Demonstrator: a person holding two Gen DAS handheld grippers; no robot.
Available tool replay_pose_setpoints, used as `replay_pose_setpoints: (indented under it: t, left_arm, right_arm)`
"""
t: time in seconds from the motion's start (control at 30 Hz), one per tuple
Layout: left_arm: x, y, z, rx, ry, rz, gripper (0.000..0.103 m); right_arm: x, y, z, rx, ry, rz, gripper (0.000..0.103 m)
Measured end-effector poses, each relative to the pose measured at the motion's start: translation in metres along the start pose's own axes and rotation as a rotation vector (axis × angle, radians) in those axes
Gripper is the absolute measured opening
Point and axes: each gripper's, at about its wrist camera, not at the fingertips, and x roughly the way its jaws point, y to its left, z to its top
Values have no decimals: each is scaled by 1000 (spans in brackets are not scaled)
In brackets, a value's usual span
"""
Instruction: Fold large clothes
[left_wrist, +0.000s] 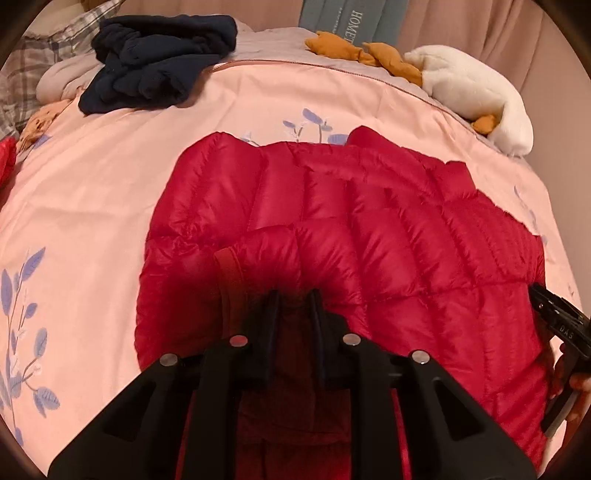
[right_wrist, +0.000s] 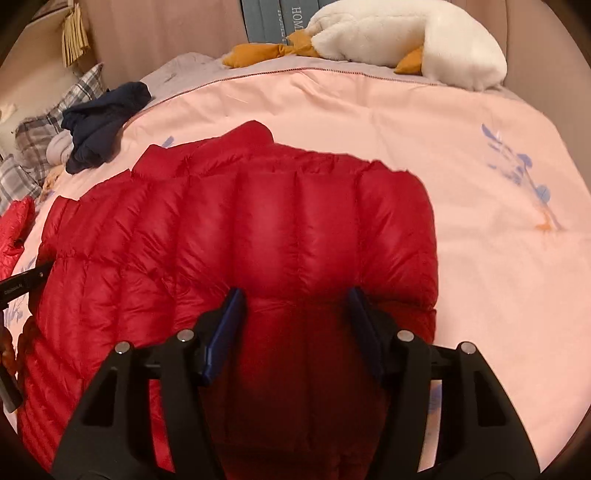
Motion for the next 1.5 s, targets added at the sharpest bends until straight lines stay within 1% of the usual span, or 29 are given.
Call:
replay_pose_setpoints:
  t: [0.07,0.1,0.17,0.2,0.23,0.27,0.3,0.37,0.43,0.5,0.57,0.63,0.73,0.8,0.83,0.87,0.9,0.93,1.03,1.1,1.27,1.33,1.43,1.5]
  left_arm:
    - [-1,-1,2,-3,5,5,20]
    - [-3,-1,3,-11,6,7,19]
    - [-17,-3,4,-26,-12,9,20]
    - [-23,-6,3,-24,-22,13,26]
    - [-32,-10,0,-11,-38,7,41]
    - [-39,-14,-3,2,-53,-7,48]
    - [-46,-19,-6,18,-71,-21,55]
    - [-56,-33,-14,62,-98,-38,56]
    - [-55,-45,-19,95,-100,-49,56]
    - [-42,-61,-25,150,-73,-9,56]
    - [-27,-68,-29,179,-34,25,56]
    - [-14,-71,-32,190,-3,47,58]
    - [-13,-72,-32,207,18,65,59]
    - [-25,-69,-34,187,22,50,59]
    - [-33,-68,-37,178,18,37,63]
    - [-42,-67,-42,172,12,24,69]
    - [-49,-67,-46,170,2,22,81]
    - [-62,-65,-56,163,-19,28,88]
    - [-91,-63,-84,172,-40,6,88]
    - [-105,-59,-101,176,-42,16,88]
    - [-140,-41,-142,146,-49,44,89]
    - [-153,-33,-156,129,-58,64,101]
    - [-170,-23,-174,104,-72,74,102]
    - [-177,-16,-186,73,-58,56,102]
  right_arm:
    - [-1,0,1,8,8,0,60]
    - [-5,2,3,6,9,-20,60]
    - [-22,12,3,-16,-22,-40,60]
    - [-37,19,2,-44,-69,-15,61]
    - [-47,24,1,-60,-94,10,63]
    - [-58,31,-2,-77,-120,40,67]
    - [-66,37,-5,-91,-133,66,68]
    - [-69,47,-11,-113,-129,95,68]
    - [-62,58,-17,-135,-96,110,68]
    - [-47,65,-23,-160,-54,90,69]
    - [-25,72,-30,-185,3,41,70]
    - [-16,72,-32,-188,17,28,72]
    - [-18,70,-32,-177,30,26,73]
    - [-34,65,-35,-138,19,44,73]
    - [-42,64,-37,-125,11,59,72]
    - [-56,61,-42,-110,-6,84,73]
    - [-69,59,-48,-102,-23,101,73]
    - [-81,56,-55,-93,-37,114,75]
    - [-109,46,-78,-55,-46,146,79]
    - [-129,36,-98,-23,-41,164,82]
    - [-166,13,-137,41,-36,158,89]
    - [-180,5,-152,71,-31,158,92]
    - [-197,-3,-172,103,-30,167,94]
    - [-204,-8,-184,129,-20,173,96]
